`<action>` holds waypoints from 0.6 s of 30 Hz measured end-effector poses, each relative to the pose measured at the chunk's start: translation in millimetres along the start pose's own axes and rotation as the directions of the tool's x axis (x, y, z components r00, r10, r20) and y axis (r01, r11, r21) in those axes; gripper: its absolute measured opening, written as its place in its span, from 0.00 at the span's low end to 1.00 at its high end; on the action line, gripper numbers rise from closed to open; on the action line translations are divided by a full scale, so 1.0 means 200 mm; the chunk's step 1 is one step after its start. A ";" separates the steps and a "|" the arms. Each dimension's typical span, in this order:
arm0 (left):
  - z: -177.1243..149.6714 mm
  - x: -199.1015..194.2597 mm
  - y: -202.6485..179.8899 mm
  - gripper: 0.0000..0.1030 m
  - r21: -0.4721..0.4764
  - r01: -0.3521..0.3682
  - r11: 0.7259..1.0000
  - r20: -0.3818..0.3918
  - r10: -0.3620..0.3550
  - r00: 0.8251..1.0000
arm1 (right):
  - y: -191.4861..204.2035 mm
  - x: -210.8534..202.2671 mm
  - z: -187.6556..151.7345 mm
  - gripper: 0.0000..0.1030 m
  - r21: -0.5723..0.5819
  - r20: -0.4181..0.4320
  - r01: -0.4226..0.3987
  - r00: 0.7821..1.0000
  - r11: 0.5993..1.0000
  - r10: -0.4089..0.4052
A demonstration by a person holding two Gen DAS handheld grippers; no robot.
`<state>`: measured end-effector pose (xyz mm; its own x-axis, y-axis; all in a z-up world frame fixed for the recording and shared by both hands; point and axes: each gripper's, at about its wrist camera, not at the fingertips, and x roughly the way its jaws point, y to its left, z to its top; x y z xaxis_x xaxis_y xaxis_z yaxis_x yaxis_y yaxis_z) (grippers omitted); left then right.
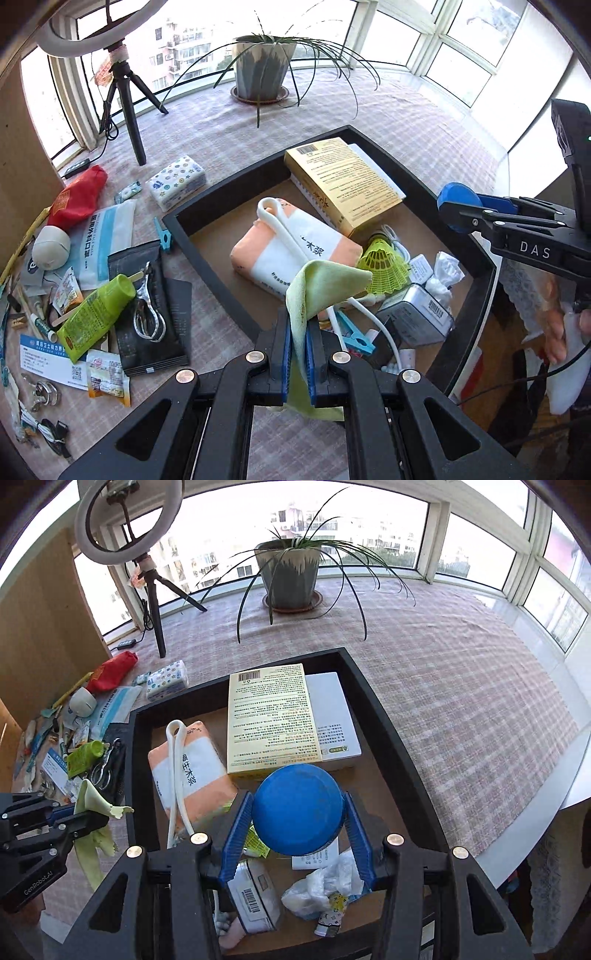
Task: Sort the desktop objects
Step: 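Carry the cloth and blue lid to the black tray and release both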
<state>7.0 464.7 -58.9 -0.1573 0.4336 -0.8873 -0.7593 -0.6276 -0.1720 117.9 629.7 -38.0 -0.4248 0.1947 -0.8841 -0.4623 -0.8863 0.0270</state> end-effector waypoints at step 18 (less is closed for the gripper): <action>0.02 0.01 -0.04 0.55 -0.053 -0.028 0.998 0.002 0.028 1.000 | -0.11 -0.13 -0.03 0.61 -0.006 0.047 -0.004 0.999 1.000 0.004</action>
<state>9.6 472.4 -57.2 -0.1799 0.4166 -0.8911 -0.7204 -0.6727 -0.1690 144.4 640.9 -18.1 -0.4628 0.2106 -0.8611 -0.4558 -0.8897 0.0274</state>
